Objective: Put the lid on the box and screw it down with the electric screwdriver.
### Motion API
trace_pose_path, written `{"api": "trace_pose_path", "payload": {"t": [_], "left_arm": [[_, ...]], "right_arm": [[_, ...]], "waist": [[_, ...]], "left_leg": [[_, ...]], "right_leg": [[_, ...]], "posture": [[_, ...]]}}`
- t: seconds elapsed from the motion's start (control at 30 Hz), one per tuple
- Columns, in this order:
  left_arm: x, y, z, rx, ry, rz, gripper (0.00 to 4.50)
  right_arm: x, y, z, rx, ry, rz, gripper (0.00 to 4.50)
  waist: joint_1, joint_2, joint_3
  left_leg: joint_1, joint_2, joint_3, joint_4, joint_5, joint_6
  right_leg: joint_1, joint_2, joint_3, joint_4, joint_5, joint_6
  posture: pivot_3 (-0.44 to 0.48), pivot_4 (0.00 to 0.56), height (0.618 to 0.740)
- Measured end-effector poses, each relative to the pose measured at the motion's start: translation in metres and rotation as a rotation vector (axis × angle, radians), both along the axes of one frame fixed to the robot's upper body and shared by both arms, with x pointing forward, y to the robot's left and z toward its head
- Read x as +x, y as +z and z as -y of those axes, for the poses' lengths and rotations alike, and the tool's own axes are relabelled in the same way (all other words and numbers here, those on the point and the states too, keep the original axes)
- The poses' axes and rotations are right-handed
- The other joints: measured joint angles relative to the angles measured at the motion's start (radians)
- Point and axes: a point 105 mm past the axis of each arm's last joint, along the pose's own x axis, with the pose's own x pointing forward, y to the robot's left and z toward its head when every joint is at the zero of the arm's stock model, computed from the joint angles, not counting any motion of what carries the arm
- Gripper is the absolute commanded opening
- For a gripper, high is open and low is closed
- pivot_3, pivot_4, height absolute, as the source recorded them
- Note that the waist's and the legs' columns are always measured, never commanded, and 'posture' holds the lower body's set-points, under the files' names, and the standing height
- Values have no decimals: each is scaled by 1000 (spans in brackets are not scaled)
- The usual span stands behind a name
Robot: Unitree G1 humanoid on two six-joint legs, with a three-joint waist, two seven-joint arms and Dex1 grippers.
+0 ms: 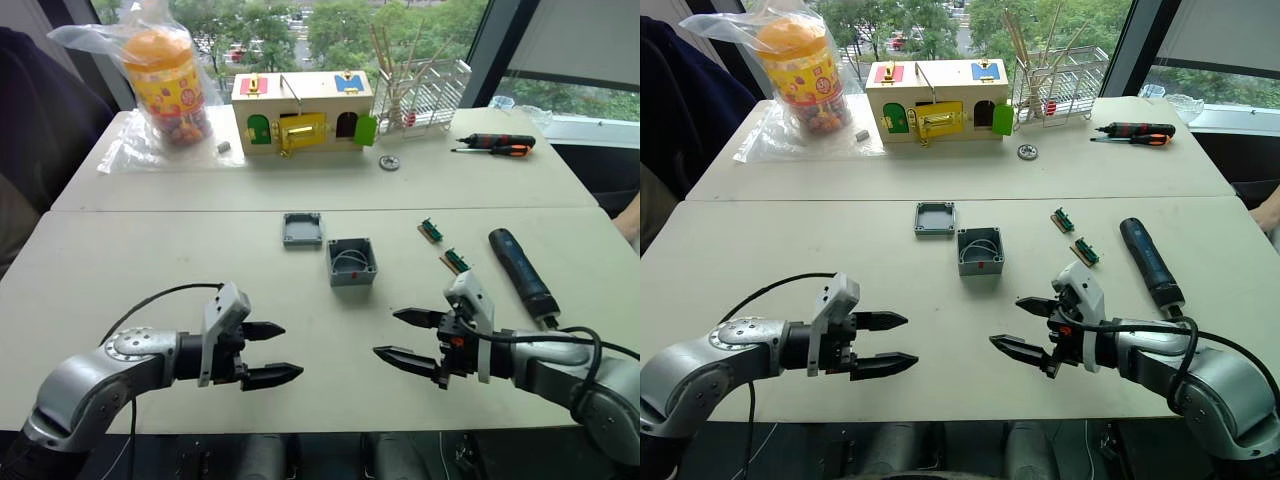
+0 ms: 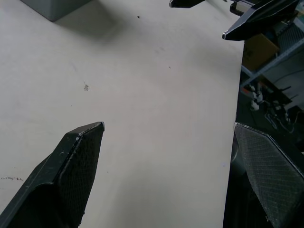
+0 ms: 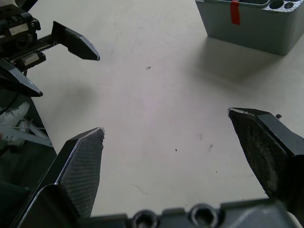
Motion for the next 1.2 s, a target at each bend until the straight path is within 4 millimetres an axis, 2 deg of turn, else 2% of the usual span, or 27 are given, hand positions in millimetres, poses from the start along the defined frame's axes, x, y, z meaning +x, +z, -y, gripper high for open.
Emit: {"api": "trace_pose_path", "payload": {"t": [0.57,0.73,0.83,0.93,1.03,1.13,1.2], "left_arm": [[10,0,-4,32,36,43,4500],[34,4,-12,132,59,102,4500],[57,30,-17,211,-1,157,4500],[79,65,-8,262,-108,257,4500],[100,86,17,301,-240,370,4500],[111,90,46,350,-391,437,4500],[115,82,65,385,-493,440,4500]], "right_arm": [[5,0,-5,32,-3,31,4490],[9,5,-6,48,-4,40,4490],[4,6,-7,57,12,7,4490],[3,15,-4,30,29,10,4490],[7,26,-1,16,23,46,4490],[10,29,0,7,-5,70,4490],[14,27,3,0,-49,83,4490]], "waist": [[0,0,0],[5,0,0],[7,0,0],[7,-1,0],[15,-2,1],[24,-2,1],[26,-3,2]], "left_leg": [[0,0,0,0,0,0],[0,0,-1,0,0,0],[0,-1,0,1,0,0],[0,-2,0,1,0,0],[0,-6,0,1,0,0],[0,-6,2,1,0,0],[-1,-6,3,1,0,0]], "right_leg": [[0,0,0,0,0,0],[0,1,-1,1,0,0],[0,1,-1,0,0,0],[0,1,-1,0,0,0],[0,1,-1,0,0,0],[0,1,-1,0,0,1],[0,1,-1,0,0,1]], "posture": [[0,150,705],[0,150,705],[0,150,705],[0,150,705],[0,150,705],[0,150,705],[0,150,705]]}}
